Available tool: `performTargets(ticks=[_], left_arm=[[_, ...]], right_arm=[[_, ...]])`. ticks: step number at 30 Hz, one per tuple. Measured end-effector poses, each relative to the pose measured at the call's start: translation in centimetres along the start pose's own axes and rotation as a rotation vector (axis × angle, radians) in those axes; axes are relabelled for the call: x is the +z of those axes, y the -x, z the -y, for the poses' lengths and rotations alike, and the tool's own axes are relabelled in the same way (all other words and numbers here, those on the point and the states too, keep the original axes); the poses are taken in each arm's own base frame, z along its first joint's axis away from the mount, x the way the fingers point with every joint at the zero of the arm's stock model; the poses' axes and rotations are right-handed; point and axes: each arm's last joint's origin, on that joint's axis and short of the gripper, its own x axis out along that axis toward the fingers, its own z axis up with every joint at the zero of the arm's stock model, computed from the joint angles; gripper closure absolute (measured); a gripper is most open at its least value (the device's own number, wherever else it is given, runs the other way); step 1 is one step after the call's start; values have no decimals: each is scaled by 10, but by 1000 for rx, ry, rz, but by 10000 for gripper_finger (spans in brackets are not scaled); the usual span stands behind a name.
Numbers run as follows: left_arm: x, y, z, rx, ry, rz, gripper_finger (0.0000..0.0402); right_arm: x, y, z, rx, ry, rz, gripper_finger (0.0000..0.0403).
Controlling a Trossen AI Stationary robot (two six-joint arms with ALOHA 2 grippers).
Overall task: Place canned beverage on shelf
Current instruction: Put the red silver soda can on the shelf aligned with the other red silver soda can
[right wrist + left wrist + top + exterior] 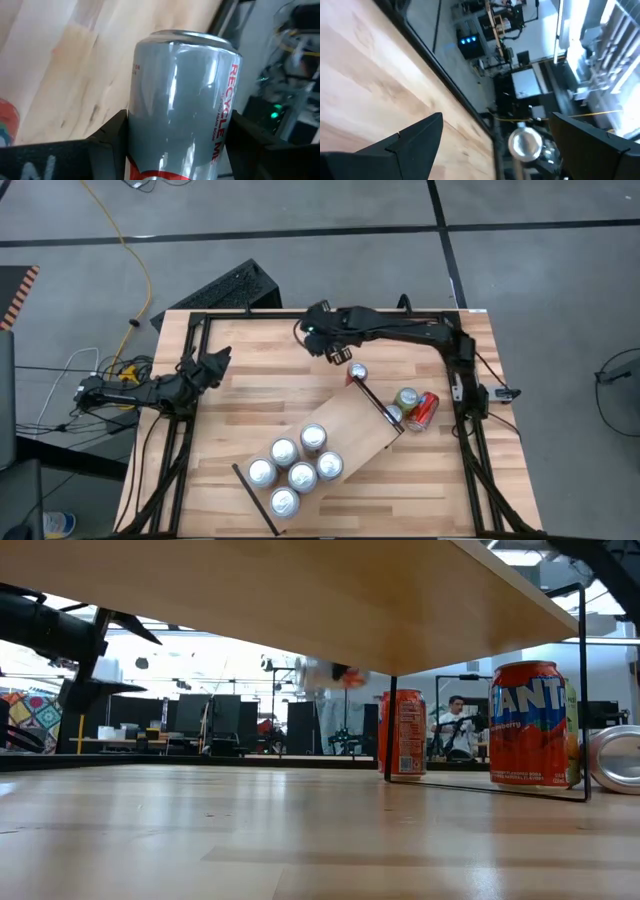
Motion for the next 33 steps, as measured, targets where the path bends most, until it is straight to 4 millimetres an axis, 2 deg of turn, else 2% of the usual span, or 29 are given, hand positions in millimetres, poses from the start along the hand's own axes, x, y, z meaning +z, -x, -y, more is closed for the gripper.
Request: performTargets(ticks=[3,7,15,25,33], left_arm=[[1,0,6,-39,61,-7,51],[5,0,12,-59,25,51,51],[5,0,8,-15,-93,96,51],[1,0,-3,37,-314,49,51],[1,0,-1,17,-220,26,51]], right_arm=[[0,30,11,-85,-20,103,169],[-2,66,19,-161,-52,209,168],[-7,109,17,-208,-62,291,168],[-15,141,16,-236,-146,352,168],[-14,145,15,-230,-241,378,168]])
